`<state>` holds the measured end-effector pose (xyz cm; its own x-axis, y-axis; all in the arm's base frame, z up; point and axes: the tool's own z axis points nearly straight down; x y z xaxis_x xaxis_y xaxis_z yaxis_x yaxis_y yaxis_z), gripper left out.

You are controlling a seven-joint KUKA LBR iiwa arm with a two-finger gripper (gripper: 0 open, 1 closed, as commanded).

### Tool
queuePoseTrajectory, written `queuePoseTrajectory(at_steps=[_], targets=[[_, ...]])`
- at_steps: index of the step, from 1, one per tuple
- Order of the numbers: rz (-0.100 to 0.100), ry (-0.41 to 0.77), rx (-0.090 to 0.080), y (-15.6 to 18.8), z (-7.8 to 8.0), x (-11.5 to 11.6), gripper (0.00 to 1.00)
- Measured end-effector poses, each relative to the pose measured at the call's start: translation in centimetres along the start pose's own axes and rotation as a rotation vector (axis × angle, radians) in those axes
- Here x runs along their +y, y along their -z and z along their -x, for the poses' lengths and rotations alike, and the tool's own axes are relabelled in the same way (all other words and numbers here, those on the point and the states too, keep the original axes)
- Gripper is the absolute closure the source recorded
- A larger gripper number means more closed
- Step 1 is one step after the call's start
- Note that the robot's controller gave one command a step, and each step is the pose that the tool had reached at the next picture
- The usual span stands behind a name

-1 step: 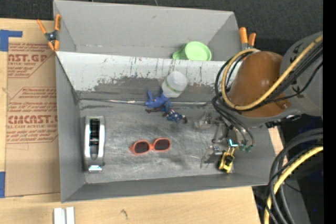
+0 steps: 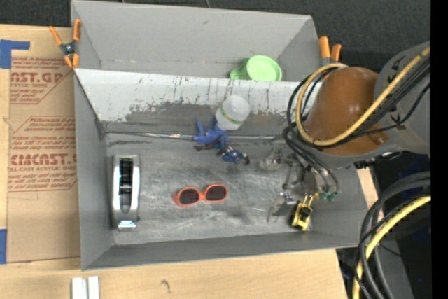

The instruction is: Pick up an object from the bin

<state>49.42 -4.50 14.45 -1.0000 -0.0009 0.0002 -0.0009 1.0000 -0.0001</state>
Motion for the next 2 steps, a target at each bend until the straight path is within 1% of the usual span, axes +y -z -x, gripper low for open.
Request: queuePoseTrajectory(at_steps=[1, 2], targets=[[0.000, 0.323, -0.005, -4.2, 0.8, -2.9, 0.00], [0.002, 0.409, 0.000, -2.1, 0.7, -7.2, 0.00]])
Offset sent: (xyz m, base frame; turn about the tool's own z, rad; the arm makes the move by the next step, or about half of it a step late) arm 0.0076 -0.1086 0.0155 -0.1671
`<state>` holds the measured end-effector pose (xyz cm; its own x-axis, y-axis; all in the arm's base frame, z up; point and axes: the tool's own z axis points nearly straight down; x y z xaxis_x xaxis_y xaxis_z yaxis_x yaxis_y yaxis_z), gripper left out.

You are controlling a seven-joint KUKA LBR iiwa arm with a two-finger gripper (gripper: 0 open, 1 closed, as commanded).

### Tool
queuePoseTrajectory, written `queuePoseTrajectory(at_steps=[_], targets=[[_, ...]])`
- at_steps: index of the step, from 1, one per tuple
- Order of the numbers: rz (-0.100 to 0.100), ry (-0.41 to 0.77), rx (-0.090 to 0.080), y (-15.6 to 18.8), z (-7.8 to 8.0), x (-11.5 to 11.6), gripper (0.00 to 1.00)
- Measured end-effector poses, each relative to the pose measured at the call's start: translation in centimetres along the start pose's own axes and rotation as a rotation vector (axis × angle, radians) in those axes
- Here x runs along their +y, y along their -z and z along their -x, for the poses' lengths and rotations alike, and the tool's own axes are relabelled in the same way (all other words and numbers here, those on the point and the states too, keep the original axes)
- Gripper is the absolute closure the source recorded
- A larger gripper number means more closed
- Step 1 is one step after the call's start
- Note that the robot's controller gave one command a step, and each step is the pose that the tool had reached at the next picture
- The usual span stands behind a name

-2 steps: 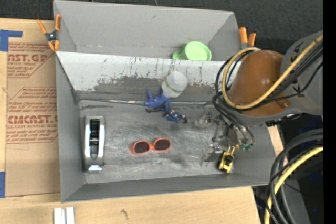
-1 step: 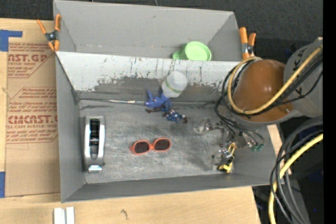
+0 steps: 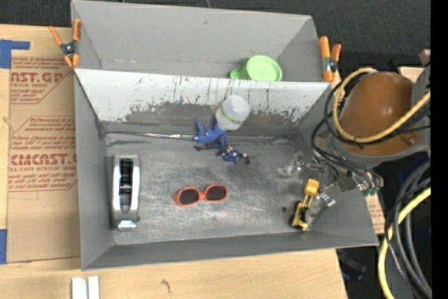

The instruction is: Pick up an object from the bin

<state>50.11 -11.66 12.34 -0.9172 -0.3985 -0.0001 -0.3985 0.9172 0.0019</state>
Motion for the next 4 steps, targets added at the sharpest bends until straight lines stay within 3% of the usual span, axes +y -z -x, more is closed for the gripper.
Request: queuePoseTrajectory(at_steps=[1, 2, 3, 4], targets=[[-0.002, -0.222, -0.002, 0.0, -0.1, -1.7, 0.00], [-0.002, 0.183, -0.002, -2.4, 0.7, -2.7, 0.00], [0.000, 0.311, 0.004, -4.7, 1.6, -4.0, 1.00], [0.000, 0.311, 0.003, -4.7, 1.6, -4.0, 1.00]])
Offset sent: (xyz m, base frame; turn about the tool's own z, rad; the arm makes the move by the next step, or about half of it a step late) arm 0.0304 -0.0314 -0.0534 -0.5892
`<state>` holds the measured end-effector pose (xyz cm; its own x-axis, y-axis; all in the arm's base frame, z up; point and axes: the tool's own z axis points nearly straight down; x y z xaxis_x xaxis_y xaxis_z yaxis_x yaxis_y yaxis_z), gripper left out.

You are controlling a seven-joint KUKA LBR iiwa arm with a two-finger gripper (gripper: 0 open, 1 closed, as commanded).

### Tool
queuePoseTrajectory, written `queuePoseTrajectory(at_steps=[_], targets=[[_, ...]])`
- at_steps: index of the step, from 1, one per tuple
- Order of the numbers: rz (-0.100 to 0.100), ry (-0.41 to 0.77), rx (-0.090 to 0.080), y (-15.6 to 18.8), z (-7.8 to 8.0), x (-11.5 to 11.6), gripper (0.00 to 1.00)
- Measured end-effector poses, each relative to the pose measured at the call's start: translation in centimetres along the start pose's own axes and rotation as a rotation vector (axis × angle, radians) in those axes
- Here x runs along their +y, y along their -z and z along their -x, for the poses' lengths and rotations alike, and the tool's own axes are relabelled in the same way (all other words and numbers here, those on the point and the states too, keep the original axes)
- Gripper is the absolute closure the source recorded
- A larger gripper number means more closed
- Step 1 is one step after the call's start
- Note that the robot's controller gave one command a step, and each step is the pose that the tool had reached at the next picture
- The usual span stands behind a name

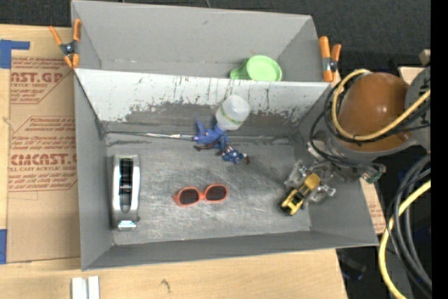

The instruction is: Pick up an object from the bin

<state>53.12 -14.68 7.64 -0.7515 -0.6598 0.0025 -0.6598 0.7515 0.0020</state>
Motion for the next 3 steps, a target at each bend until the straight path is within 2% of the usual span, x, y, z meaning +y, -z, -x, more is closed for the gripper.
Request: queuePoseTrajectory(at_steps=[2, 3], targets=[[0.003, 0.001, -0.002, 1.0, -0.1, 0.3, 1.00], [0.006, 0.001, 0.000, 3.2, -0.1, 0.4, 1.00]])
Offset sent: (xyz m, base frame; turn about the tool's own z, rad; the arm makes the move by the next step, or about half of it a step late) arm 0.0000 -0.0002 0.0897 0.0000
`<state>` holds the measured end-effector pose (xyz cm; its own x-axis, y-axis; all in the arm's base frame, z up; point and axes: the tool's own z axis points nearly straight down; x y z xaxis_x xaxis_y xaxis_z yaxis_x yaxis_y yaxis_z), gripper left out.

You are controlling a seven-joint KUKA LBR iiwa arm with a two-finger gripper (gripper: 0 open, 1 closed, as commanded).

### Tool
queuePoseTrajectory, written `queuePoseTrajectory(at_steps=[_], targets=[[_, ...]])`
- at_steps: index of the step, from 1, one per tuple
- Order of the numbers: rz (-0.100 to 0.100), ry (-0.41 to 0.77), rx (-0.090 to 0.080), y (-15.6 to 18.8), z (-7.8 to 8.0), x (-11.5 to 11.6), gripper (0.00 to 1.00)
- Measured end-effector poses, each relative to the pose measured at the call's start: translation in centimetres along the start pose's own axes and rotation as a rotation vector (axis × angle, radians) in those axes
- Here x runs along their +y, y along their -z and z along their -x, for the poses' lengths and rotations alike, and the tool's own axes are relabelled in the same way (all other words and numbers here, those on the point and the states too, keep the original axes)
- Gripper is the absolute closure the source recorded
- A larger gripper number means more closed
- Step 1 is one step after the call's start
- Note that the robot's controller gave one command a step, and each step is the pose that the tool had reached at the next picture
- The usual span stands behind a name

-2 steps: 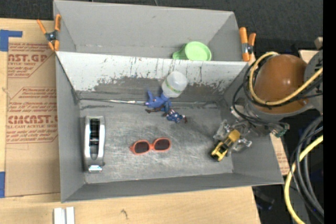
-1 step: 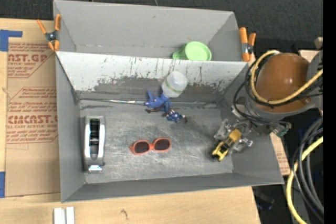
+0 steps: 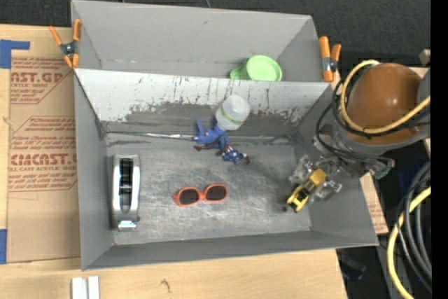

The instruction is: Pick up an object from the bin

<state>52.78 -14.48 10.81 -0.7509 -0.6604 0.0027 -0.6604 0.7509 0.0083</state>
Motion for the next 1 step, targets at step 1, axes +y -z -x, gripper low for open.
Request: queuePoseTrajectory(at_steps=[1], targets=[[-0.008, -0.001, -0.004, 2.10, 0.11, -0.14, 1.00]])
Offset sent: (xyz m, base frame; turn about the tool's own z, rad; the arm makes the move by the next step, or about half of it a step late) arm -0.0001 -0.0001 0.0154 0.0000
